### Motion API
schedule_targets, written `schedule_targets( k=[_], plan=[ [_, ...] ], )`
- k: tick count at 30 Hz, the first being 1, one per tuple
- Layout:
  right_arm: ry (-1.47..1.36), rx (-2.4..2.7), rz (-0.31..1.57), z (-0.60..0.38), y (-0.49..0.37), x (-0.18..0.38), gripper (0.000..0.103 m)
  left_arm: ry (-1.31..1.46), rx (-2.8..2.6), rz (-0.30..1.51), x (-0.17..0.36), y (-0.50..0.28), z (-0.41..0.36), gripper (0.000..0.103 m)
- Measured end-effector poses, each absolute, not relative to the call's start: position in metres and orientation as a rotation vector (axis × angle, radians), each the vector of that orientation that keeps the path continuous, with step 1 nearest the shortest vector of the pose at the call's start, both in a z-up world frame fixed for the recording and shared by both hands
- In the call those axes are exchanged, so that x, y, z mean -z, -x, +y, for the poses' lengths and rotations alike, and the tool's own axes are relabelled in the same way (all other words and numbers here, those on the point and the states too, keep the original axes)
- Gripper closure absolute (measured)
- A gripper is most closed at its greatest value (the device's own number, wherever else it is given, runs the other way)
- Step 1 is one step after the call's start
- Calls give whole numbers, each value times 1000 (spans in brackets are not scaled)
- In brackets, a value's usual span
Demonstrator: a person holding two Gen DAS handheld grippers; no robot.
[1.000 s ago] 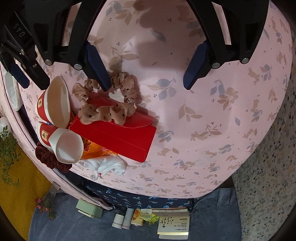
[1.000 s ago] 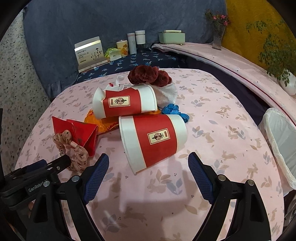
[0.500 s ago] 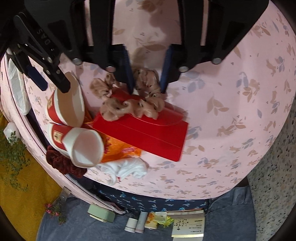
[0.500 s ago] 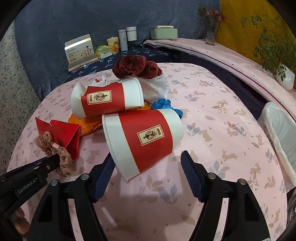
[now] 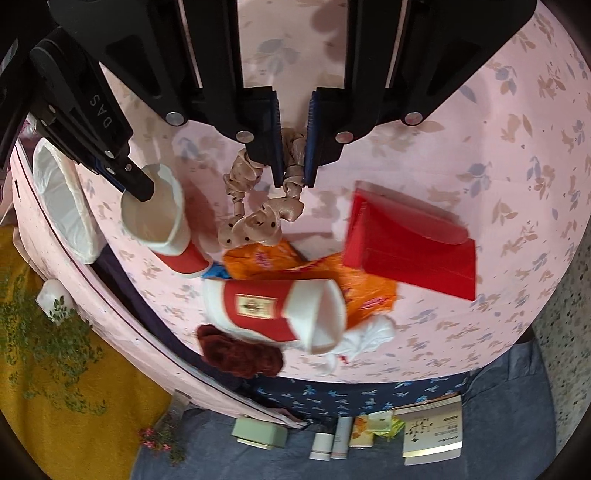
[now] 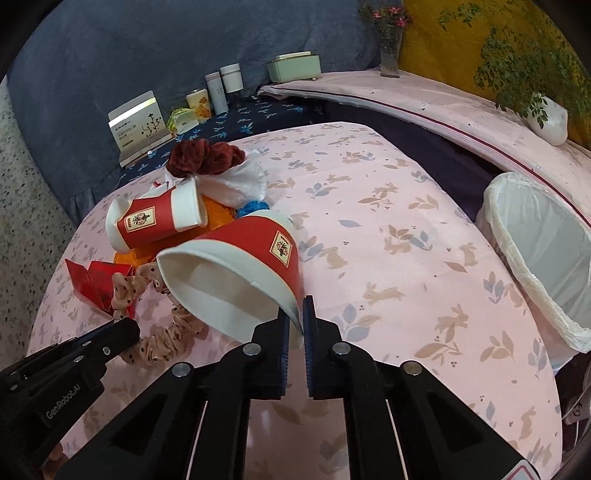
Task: Collect trash
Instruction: 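Grasp the brown scrunchie with the left tool while the right tool grasps a red-white paper cup, then carry the scrunchie and paper cup over the white bin and open both tools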
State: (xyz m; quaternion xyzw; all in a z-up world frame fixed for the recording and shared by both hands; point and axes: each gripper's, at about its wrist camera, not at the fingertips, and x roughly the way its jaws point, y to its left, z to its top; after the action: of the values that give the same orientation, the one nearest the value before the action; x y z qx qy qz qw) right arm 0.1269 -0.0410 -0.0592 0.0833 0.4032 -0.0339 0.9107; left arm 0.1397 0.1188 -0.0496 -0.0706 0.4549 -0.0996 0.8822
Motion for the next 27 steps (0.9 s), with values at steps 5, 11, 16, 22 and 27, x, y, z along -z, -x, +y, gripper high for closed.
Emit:
schedule_targets(
  k=[5, 11, 16, 22, 27],
  plan=[
    [-206, 97, 807, -66, -114, 51, 100, 121, 245, 939, 41, -135, 91, 92],
    [-246, 135, 770, -98, -97, 41, 100, 79, 294, 926, 32, -130, 52, 93],
    [-278, 168, 734, -126, -83, 31, 100, 43, 335, 911, 23, -127, 20, 93],
    [-317, 223, 693, -161, -70, 22, 100, 4, 393, 893, 13, -124, -20, 92],
    [-341, 278, 669, -192, -60, 18, 100, -26, 447, 877, 6, -124, -56, 92]
  ],
)
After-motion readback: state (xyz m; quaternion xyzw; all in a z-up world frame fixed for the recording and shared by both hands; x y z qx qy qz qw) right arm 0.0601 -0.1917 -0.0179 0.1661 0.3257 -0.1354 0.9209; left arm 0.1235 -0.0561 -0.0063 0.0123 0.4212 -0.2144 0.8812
